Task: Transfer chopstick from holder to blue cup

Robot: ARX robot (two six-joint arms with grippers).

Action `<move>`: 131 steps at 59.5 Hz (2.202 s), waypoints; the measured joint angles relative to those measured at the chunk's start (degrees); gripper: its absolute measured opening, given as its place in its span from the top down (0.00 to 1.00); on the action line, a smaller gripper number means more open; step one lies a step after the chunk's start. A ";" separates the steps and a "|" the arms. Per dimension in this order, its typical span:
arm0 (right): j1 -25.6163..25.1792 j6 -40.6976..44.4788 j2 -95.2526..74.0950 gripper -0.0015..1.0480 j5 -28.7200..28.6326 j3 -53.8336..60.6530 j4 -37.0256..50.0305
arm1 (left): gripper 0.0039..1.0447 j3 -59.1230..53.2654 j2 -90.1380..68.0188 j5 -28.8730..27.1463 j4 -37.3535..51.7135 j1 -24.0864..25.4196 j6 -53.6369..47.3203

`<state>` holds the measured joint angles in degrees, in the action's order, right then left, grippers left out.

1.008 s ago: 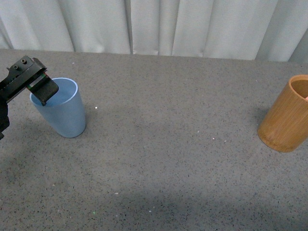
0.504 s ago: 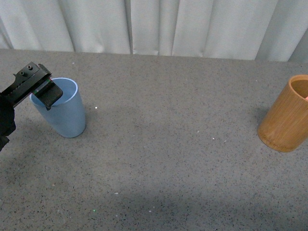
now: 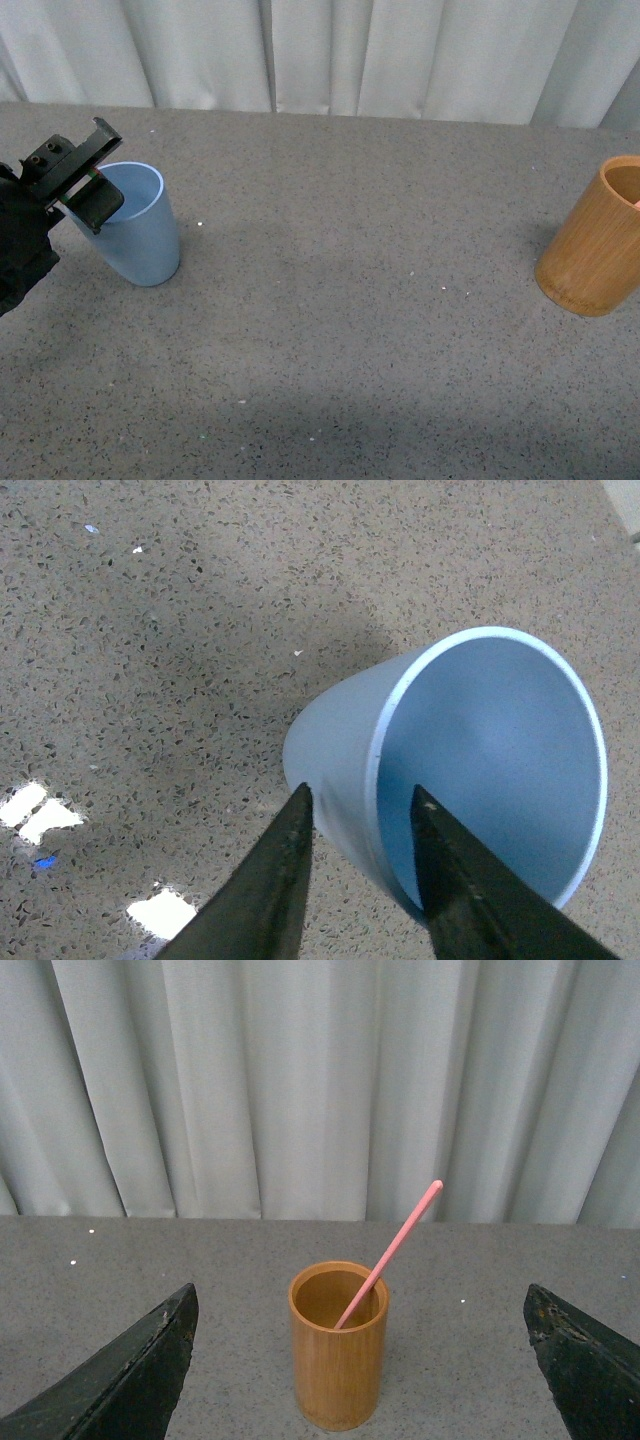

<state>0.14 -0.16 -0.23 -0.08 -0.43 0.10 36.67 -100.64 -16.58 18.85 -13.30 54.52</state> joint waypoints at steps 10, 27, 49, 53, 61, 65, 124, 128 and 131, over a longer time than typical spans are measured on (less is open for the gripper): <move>0.00 0.00 0.00 0.09 0.00 0.00 0.00 | 0.97 -0.48 0.98 1.29 0.85 0.00 0.57; 0.00 0.00 0.00 0.09 0.00 0.00 0.00 | 0.97 -0.48 4.48 4.57 1.38 -0.79 -2.62; 0.00 0.00 0.00 0.09 0.00 0.00 0.00 | 0.97 8.72 2.64 11.61 -2.67 -8.90 -17.33; 0.00 0.00 0.00 0.09 0.00 0.00 0.00 | 0.97 9.49 1.29 11.30 -3.61 -10.23 -18.91; 0.00 0.02 0.00 0.09 0.00 0.00 0.00 | 0.97 9.66 -0.96 10.34 -4.74 -12.81 -21.40; 0.00 0.00 0.00 0.09 0.00 0.00 0.00 | 0.97 9.66 -1.79 9.84 -4.96 -14.05 -22.08; 0.00 0.00 0.00 0.09 0.00 0.00 0.00 | 0.18 9.64 -1.92 7.91 -4.50 -15.93 -19.89; 0.00 0.00 0.00 0.09 0.00 0.00 0.00 | 0.08 9.64 -0.92 7.19 -3.89 -14.91 -18.91; 0.00 0.00 0.00 0.09 0.00 0.00 0.00 | 0.04 9.62 -0.26 6.64 -3.74 -14.23 -18.08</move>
<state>0.14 -0.16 -0.23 -0.08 -0.43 0.10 46.28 -100.90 -9.93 15.11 -27.53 36.45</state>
